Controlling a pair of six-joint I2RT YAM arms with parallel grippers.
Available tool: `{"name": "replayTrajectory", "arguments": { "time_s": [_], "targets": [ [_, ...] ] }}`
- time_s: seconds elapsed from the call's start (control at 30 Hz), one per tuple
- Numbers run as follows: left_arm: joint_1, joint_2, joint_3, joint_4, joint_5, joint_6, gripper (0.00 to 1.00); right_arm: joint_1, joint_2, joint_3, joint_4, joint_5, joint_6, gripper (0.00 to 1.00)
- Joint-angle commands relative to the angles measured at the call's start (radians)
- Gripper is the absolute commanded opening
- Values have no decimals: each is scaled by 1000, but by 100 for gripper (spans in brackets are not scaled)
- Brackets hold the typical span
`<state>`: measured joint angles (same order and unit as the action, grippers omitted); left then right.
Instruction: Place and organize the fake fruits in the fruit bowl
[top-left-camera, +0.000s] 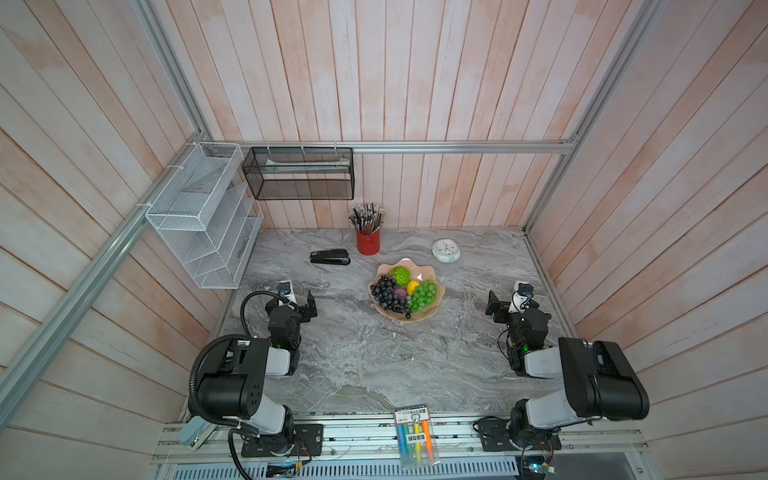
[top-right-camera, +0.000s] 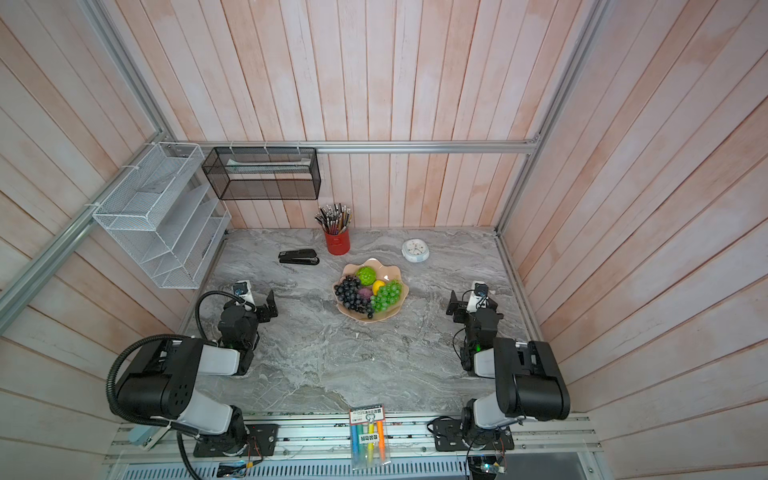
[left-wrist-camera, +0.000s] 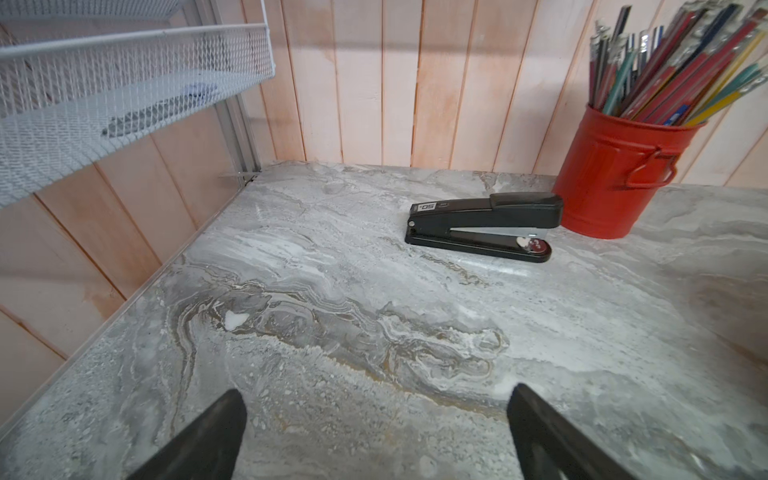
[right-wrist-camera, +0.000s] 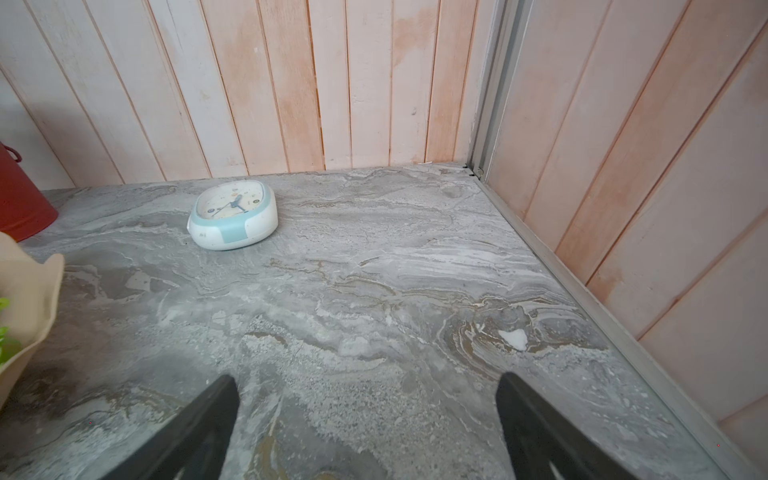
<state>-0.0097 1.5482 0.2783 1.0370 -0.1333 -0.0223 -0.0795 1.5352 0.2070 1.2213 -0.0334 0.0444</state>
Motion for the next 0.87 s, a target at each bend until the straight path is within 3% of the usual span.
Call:
{"name": "replayTrajectory", "arguments": {
  "time_s": [0.0, 0.03, 0.1, 0.83],
  "targets": [
    [11, 3, 10, 86, 37, -11, 100, -9, -9, 18, 34, -56, 5, 98],
    [11, 4, 10, 90, 38, -11, 100, -8, -25, 48, -54, -62, -8, 98],
    [11, -1, 13, 70, 40, -13, 100, -3, -7, 31, 12, -55, 1, 98],
    [12, -6, 7, 77, 41, -11, 100, 4, -15, 39, -18, -49, -11, 98]
  ]
}}
